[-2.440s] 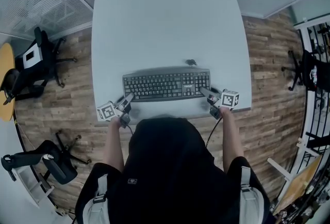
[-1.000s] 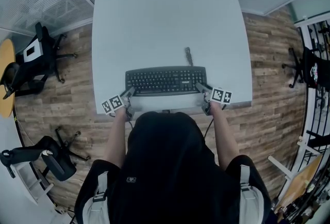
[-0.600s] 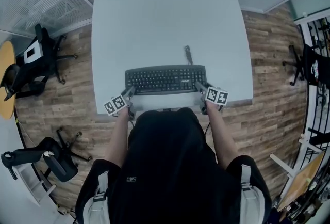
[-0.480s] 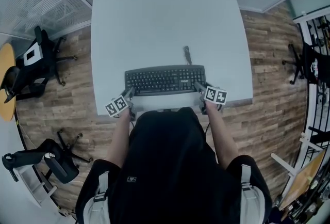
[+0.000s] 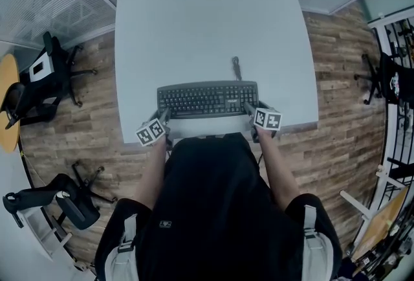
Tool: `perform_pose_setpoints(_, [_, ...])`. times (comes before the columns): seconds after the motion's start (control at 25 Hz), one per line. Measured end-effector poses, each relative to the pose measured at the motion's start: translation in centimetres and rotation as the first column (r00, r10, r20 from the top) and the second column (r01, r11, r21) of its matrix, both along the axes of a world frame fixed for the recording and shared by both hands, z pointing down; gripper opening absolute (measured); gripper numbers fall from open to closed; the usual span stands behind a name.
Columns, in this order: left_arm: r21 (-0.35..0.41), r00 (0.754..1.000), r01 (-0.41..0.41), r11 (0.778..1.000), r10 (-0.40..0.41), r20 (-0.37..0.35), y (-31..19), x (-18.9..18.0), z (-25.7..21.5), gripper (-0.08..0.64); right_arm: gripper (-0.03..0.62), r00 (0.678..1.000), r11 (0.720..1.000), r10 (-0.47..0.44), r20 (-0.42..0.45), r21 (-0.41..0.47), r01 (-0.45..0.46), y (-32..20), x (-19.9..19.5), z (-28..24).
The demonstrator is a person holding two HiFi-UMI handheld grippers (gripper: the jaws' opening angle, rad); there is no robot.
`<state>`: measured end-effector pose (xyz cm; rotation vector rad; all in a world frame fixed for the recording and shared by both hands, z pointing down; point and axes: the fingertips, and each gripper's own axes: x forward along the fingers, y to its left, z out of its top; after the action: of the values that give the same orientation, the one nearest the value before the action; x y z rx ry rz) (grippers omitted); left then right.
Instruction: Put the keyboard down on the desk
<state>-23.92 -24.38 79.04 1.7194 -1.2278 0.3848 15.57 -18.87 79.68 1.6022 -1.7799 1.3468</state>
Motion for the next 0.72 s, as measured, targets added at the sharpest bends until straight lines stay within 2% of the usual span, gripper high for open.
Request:
perform_pose_setpoints(0.16, [0.002,0.997,-0.024,1.0,0.024,0.067,0.2,-0.02,0.23,0.219,0.276,0.999,1.0,-0.018,-0.026,-0.009,0.018,0.17,0.05,0.06])
perform_pose_setpoints(0.28, [0.004,0.983,-0.08,0.997,0.079,0.163,0.17,-0.39,0.54,0.225,0.278,0.993,0.997,-0.071,-0.096,-0.028,0.069,0.26,-0.36,0.38])
perform_pose_setpoints(0.36, [0.005,0.973,-0.11,0.994,0.107,0.202,0.25,-0.55,0.47,0.225,0.278,0.989,0.996,-0.09,-0.115,-0.031,0.087,0.35,-0.54,0.41])
perform_pose_setpoints(0.6, [0.03,0.971,-0.135,0.99,0.126,0.203,-0.01,-0.61,0.26,0.225,0.278,0.991,0.996,-0.084,-0.104,-0.015,0.083,0.29,-0.51,0.41])
perform_pose_setpoints(0.72, [0.056,0.97,-0.154,0.987,0.14,0.198,-0.01,-0.78,0.03,0.225,0.279,0.994,0.995,-0.095,-0.061,0.009,0.096,0.4,-0.63,0.3])
